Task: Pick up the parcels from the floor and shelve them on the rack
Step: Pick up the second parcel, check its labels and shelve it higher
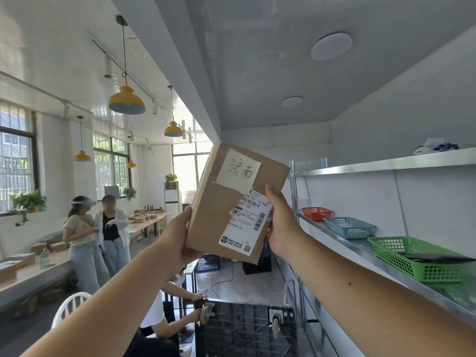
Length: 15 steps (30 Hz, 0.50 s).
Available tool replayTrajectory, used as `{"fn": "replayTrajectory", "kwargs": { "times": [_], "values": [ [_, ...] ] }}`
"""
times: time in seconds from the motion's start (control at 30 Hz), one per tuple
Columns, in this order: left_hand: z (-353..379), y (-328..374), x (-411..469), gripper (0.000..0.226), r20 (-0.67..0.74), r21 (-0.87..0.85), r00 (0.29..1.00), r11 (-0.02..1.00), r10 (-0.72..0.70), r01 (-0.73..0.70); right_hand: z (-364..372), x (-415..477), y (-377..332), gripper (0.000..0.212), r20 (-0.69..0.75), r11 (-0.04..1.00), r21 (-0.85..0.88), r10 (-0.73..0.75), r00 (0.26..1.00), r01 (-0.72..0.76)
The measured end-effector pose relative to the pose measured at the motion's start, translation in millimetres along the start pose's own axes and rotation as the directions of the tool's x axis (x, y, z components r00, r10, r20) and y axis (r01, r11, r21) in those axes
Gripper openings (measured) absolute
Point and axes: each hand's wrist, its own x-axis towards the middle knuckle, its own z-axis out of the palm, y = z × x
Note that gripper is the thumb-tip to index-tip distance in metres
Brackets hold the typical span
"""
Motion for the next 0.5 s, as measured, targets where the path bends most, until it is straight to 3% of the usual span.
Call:
{"fn": "replayTrajectory", "kwargs": {
  "times": [0.17,0.37,0.5],
  "values": [
    [2,-5,4,0.048,-0.038,0.099,0.999,0.995,0.009,-0.005,-10,-2,2,0.056,-0.094,0.999,-0.014,0.049,0.994,-0.05],
    [16,-20,1,0.029,-0.053,0.148,0.999,0.989,0.002,0.006,-30,-1,3,0.035,-0.126,0.999,0.005,0.034,0.991,-0.034],
    [21,-32,2,0.039,-0.048,0.251,0.995,0.965,0.087,-0.072,-32,-10,-6,0.054,-0.131,0.997,0.0,0.079,0.988,-0.08]
  ]
}}
